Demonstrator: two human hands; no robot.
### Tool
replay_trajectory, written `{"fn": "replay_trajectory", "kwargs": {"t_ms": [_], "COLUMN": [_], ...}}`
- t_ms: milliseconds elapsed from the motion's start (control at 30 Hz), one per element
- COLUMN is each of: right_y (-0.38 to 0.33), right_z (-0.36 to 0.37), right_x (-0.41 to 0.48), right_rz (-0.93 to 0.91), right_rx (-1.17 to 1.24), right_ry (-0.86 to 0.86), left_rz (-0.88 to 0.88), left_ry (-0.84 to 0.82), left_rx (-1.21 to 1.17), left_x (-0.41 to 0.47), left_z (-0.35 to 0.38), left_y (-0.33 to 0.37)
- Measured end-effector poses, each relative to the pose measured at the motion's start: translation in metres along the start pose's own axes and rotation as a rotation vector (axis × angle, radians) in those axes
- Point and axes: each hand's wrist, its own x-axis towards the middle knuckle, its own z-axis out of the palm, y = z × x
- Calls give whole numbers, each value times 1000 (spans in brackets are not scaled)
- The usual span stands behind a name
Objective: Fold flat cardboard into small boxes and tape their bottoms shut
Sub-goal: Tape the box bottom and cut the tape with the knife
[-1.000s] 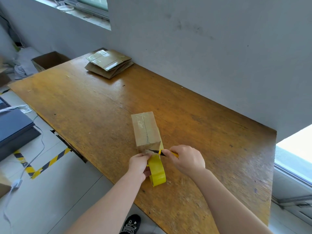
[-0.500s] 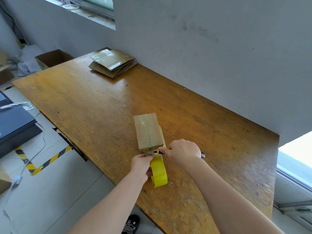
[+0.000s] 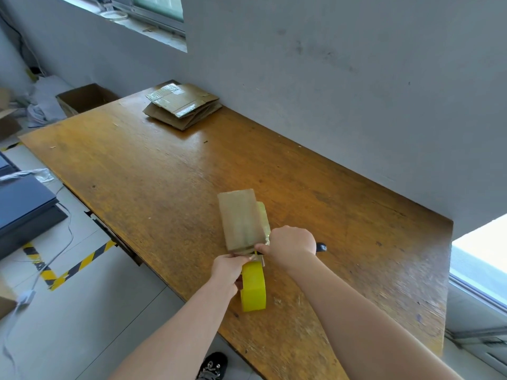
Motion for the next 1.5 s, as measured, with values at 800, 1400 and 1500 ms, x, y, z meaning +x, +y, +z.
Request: {"fn": "replay_trajectory", "kwargs": {"t_ms": [800, 1400, 1500], "right_y": [9, -24, -28], "right_z": [40, 38, 38], "right_x": [-3, 45, 43], "right_rz": [-256, -238, -223], "right_rx": [424, 259, 284], "right_ry": [487, 343, 294], "left_rz": [51, -10, 31], "left_ry": [-52, -117, -140], "left_rx": [151, 163, 169], "left_x": [-8, -9, -9], "left_z": [-7, -23, -23], "left_y": [4, 5, 13]}}
